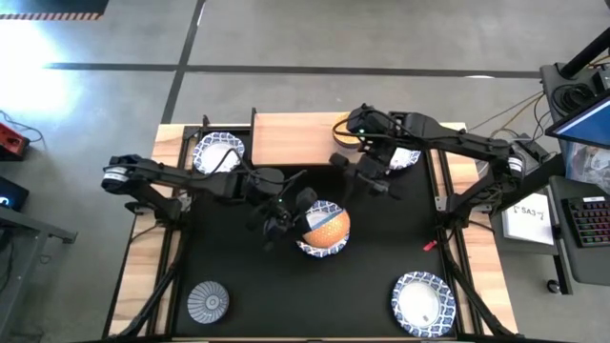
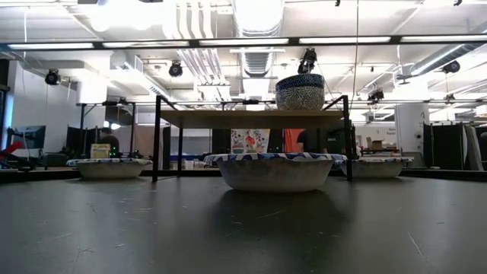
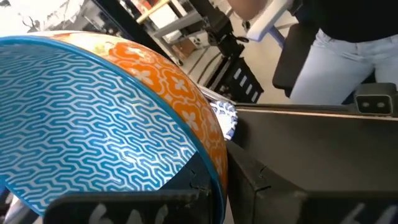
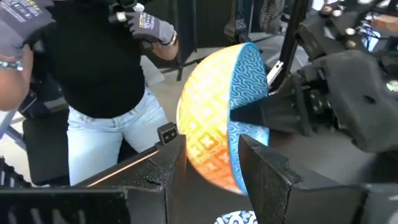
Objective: Place and stack bowls onto a shelf
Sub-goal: Stack the light blue bowl on top of the yellow bowl on the shelf
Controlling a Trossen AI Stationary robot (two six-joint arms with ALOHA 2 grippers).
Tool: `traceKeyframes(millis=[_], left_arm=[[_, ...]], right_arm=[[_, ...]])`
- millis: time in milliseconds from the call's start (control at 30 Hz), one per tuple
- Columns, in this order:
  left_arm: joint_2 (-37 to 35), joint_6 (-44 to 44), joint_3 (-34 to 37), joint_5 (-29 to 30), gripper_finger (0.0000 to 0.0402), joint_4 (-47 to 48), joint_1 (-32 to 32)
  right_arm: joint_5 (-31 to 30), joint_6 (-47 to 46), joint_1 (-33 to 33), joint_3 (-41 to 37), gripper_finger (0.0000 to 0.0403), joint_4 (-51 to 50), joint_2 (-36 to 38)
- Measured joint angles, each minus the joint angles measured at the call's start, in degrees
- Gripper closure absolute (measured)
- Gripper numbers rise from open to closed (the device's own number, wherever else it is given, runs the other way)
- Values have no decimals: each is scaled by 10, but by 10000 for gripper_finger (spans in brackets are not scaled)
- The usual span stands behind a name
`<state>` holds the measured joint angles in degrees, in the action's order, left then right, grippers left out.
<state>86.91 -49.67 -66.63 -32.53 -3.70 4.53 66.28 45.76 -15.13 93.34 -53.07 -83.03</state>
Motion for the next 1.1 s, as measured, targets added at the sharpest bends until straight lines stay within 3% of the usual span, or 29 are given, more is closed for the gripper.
traceKeyframes(millis=[767, 1100], left_arm=[[8, -56, -1, -12, 396, -25, -20], [9, -50, -1, -13, 391, -23, -23]], right_arm=[[130, 10, 15, 0, 266, 17, -64], [133, 16, 29, 0, 281, 17, -72]])
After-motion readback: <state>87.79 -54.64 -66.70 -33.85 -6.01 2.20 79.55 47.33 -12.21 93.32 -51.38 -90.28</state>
